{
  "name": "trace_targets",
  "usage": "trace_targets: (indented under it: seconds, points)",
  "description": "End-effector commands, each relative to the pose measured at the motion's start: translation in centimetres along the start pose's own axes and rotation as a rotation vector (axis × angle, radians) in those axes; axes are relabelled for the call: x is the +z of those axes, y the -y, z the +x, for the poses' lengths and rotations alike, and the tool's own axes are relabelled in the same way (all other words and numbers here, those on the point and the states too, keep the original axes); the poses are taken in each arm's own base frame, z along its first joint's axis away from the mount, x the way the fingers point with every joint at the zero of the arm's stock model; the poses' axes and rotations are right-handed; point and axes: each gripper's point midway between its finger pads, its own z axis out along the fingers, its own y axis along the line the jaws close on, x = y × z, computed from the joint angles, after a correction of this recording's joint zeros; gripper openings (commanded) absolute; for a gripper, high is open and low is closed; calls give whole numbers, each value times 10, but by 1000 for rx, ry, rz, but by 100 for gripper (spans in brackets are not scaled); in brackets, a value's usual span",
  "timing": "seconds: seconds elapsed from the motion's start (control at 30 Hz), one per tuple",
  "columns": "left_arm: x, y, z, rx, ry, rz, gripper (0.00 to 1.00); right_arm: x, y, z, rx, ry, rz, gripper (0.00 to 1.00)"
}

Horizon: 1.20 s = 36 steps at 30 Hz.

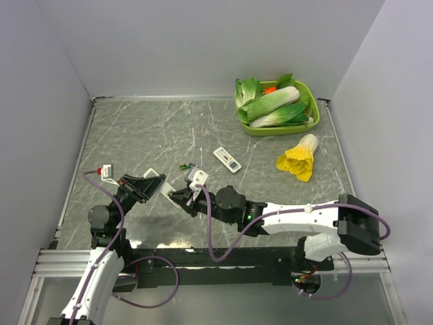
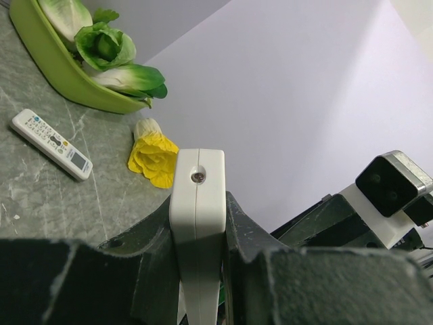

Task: Load the batteries into the remote control

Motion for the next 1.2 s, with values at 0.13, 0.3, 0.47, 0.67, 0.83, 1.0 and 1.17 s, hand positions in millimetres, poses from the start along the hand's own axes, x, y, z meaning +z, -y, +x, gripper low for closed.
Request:
trace_targets:
  seconds: [0.13,0.3,0.47,0.67,0.83,1.0,1.17]
  points:
    - [-21,-49,28,-72,-11,-77,2,4,-5,4,0,-48,-18,0]
    - [-20,-48,28,-69,-12,-77,2,8,-6,7,-6,-79,-23,0]
    - [-20,-46,27,-70,-14,-74,2,13,-8,11,-1,-110,-27,1]
    - [-21,-46,28,-78,-11,-72,2,14,-7,13,6,-115,-14,4]
    - [-21,-46,27,-83,-9,-71,2,14,-4,13,21,-104,6,8]
    - [-21,-45,27,-93,-5,-68,2,12,1,11,46,-88,35,15]
    - [-21,-45,27,-99,-5,-68,2,11,4,11,56,-78,54,22]
